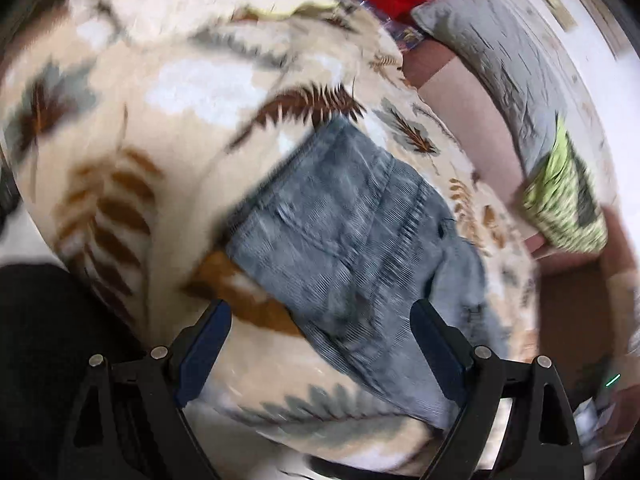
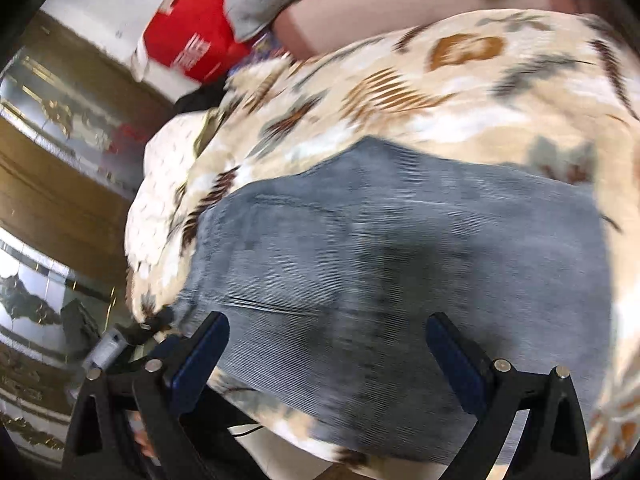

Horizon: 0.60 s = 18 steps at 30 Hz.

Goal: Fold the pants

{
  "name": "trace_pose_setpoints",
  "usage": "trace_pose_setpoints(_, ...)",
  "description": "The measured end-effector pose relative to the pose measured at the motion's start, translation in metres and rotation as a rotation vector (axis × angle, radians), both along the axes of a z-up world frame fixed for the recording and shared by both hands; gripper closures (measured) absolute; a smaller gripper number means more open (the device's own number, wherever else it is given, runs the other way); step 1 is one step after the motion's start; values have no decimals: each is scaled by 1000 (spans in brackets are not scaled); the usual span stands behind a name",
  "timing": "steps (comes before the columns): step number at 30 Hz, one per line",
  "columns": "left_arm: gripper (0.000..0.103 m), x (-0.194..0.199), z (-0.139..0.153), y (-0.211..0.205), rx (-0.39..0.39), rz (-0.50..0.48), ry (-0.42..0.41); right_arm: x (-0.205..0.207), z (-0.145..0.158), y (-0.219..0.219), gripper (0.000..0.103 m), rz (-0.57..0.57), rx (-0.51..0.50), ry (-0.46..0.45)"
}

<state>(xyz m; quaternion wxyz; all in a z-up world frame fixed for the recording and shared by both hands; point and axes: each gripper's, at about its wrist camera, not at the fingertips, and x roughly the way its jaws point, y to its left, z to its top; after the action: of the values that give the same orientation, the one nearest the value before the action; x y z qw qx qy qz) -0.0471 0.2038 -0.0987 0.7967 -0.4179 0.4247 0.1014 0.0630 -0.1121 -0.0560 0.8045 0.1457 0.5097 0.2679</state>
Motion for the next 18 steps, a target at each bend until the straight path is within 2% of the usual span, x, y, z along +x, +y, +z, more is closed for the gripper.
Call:
trace_pose_setpoints(2,12,5,-8,-4,-95,-13,13,-2,-5,-22,3,-33,35,-19)
trace_pose_setpoints(3,12,8,-12,-5,-116,-15,22,-3,-7,-29,3,-47,53,-24)
trace_pose_setpoints(7,12,22,-27,-5,-145,41,57,0,-14,-57,3,-76,121,-9)
trace_pose_setpoints(10,12,28,-22,-2,-124,72,30,3,-20,-66,3,-73,149,0)
trace_pose_setpoints(11,19,30,-19,0,-119,91,20,4,-22,-69,3,-75,160,7)
trace_pose_setpoints(12,39,33,-15,0,-100,86,15,5,-24,-70,3,-82,165,16)
trace_pose_setpoints(13,51,37,-13,-2,-54,72,37,6,-26,-72,3,-92,171,22)
trace_pose_setpoints(14,75,41,-11,-4,-8,61,59,8,-28,-77,3,-107,177,26)
trace_pose_setpoints(15,78,42,-13,-3,-3,57,59,9,-30,-79,3,-113,179,30)
trace_pose_setpoints(18,82,40,-18,2,-55,78,34,13,-42,-81,3,-128,194,72)
